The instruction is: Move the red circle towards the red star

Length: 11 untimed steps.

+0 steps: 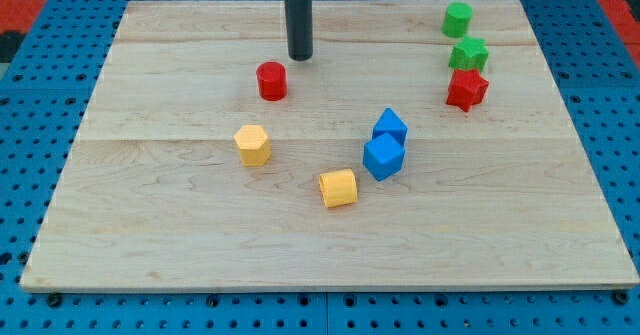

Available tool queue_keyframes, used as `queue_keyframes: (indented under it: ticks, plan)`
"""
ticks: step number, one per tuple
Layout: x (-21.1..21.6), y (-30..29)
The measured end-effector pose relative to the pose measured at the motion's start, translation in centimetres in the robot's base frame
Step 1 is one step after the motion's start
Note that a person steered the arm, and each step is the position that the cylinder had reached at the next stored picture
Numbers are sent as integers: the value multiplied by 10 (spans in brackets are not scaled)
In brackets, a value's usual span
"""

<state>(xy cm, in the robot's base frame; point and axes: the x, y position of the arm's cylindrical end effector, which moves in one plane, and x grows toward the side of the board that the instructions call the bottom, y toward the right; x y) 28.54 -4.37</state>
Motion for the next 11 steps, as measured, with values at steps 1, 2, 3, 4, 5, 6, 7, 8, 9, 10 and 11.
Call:
queue_keyframes:
  ticks: [1, 2, 3, 4, 5, 6, 7, 8, 9, 10, 11]
  plan:
    - [47, -69]
    - [73, -10]
    - [70, 59]
    - [47, 80]
    - [95, 104]
    - [122, 116]
    - [142, 113]
    - [140, 157]
    - [134, 102]
    - [119, 136]
    - [122, 169]
